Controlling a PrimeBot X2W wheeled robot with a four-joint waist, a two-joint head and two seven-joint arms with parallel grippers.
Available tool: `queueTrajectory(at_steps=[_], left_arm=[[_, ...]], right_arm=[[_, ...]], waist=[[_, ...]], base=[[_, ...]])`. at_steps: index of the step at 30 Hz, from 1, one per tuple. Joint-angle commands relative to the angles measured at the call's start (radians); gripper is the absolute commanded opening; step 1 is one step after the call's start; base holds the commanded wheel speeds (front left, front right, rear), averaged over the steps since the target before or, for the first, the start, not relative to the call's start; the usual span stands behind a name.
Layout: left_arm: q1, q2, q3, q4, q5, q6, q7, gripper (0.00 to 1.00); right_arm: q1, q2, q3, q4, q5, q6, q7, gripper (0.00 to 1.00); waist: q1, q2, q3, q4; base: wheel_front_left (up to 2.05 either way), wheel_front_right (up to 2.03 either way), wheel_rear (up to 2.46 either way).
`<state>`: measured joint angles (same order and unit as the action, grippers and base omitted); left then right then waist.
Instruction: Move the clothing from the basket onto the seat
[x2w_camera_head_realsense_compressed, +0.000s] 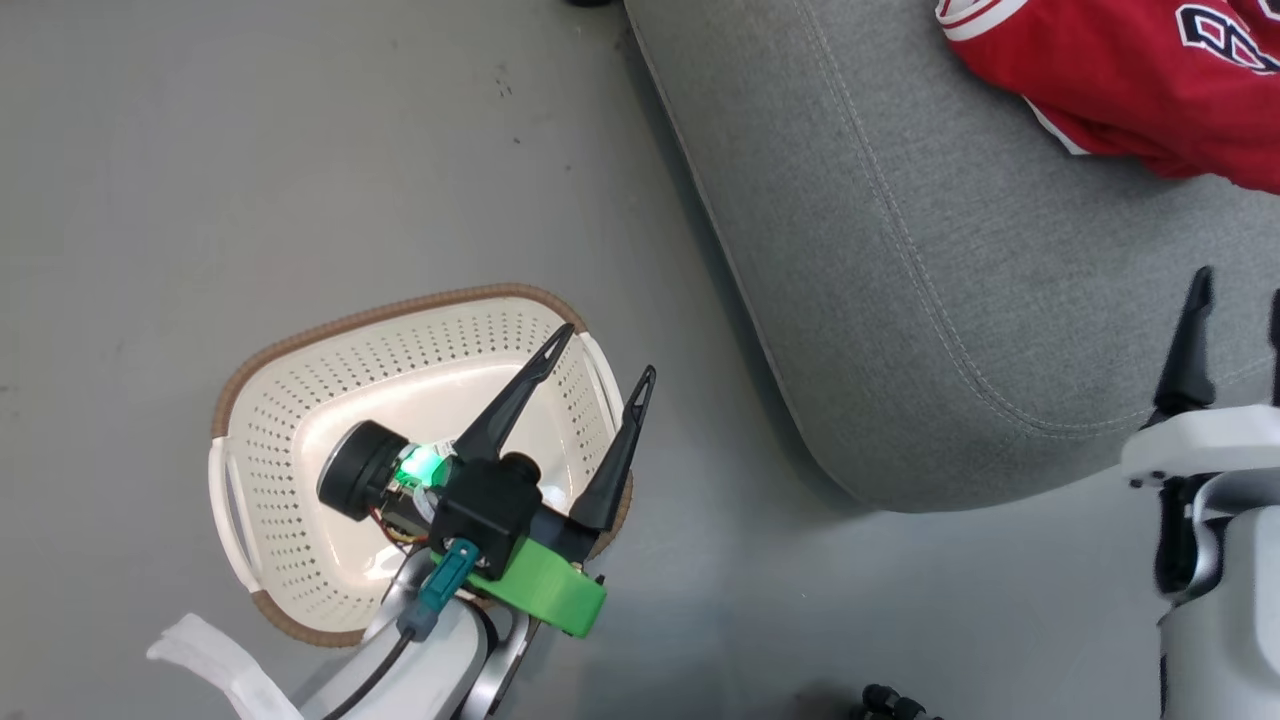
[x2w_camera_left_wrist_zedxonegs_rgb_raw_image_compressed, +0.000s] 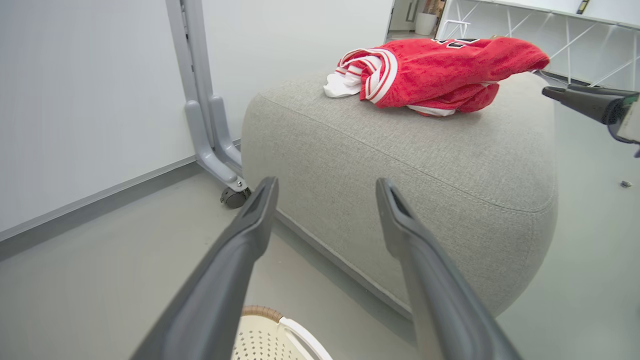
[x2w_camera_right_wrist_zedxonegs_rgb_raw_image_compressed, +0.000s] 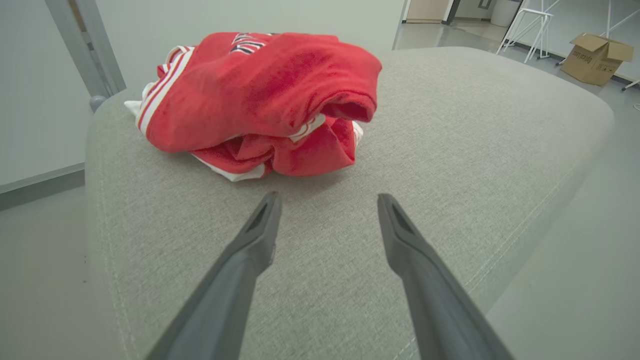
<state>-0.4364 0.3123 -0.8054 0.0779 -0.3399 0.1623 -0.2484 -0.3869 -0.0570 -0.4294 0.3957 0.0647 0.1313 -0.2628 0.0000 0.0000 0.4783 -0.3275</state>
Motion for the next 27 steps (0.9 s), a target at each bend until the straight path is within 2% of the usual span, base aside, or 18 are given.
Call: queueTrajectory(at_steps=[1, 4, 7, 12, 19, 27], left_arm=[[0.028, -0.014, 0.016, 0.011, -0.012, 0.011, -0.011, 1.00], [0.073, -0.045, 0.075, 0.020, -0.028, 0.036, -0.018, 1.00], [0.131, -0.077, 0.156, -0.007, -0.018, 0.049, -0.017, 1.00], [0.265, -0.131, 0.313, -0.053, 0.004, 0.024, -0.015, 1.00], [0.433, -0.184, 0.502, -0.110, 0.077, -0.043, -0.016, 1.00], [0.581, -0.230, 0.667, -0.171, 0.174, -0.108, -0.015, 1.00]], right_arm=[[0.046, 0.000, 0.053, -0.027, 0.015, -0.001, -0.003, 1.00], [0.137, 0.005, 0.210, -0.096, 0.049, -0.001, -0.003, 1.00], [0.196, 0.003, 0.323, -0.153, 0.069, -0.001, -0.003, 1.00], [0.270, 0.003, 0.469, -0.217, 0.077, -0.001, -0.003, 1.00], [0.342, 0.004, 0.524, -0.257, 0.069, -0.001, -0.003, 1.00], [0.416, 0.001, 0.490, -0.287, 0.049, -0.001, -0.003, 1.00]], waist=[[0.0000, 0.0000, -0.109, 0.061], [0.0000, 0.0000, -0.175, 0.100], [0.0000, 0.0000, -0.233, 0.134], [0.0000, 0.0000, -0.338, 0.188], [0.0000, 0.0000, -0.445, 0.240], [0.0000, 0.0000, -0.509, 0.263]], base=[[0.00, 0.00, 0.00], [0.00, 0.00, 0.00], [0.00, 0.00, 0.00], [0.00, 0.00, 0.00], [0.00, 0.00, 0.00], [0.00, 0.00, 0.00]])
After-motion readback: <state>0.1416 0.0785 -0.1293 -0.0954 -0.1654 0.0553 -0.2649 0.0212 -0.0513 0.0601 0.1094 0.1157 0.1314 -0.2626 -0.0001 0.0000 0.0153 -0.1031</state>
